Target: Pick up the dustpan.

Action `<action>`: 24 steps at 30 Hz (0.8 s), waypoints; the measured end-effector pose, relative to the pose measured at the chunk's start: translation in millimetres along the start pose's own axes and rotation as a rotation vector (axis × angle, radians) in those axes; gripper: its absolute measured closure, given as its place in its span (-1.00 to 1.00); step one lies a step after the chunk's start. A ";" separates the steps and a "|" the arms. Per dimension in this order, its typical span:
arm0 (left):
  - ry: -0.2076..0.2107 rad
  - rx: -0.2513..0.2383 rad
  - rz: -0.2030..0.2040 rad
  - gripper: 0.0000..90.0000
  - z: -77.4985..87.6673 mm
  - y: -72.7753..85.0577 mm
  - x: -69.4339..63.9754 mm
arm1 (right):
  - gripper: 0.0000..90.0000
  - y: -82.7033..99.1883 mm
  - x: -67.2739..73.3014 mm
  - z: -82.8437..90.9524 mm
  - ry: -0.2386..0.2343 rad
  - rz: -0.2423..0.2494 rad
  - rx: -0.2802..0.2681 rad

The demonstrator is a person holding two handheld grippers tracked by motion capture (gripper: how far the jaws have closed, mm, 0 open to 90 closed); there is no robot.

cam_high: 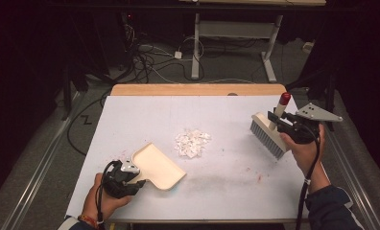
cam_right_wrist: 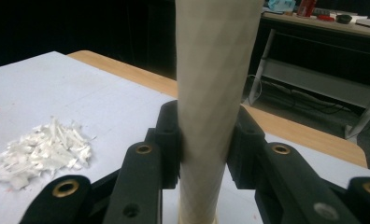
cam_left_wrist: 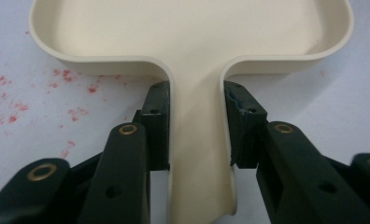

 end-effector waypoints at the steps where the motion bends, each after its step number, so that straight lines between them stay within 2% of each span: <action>1: 0.000 0.000 0.000 0.41 0.0 0.0 0.0 | 0.57 -0.5 0.2 -2.9 0.002 -0.007 -0.001; 8: 0.009 0.000 -0.004 0.41 -1.7 -0.3 -0.2 | 0.57 2.1 3.8 -19.5 -0.008 -0.040 0.013; 14: 0.002 0.001 -0.008 0.41 -3.7 1.1 -0.6 | 0.57 11.9 11.6 -29.2 -0.016 -0.016 0.049; 18: 0.006 0.002 -0.012 0.41 -4.3 1.0 -0.4 | 0.57 12.2 12.9 -29.3 -0.015 -0.002 0.052; 24: 0.006 0.012 -0.014 0.41 -6.8 1.9 -0.6 | 0.57 12.8 12.5 -28.5 -0.018 -0.015 0.055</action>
Point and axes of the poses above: each handheld gripper's, and its own axes: z roughly backward along the jaws, y roughly out of its underside, x roughly to its left, the point moved 10 cm from there along -z, roughly forward along the jaws, and after that the axes turned 6 degrees about y, right-handed, at the moved point
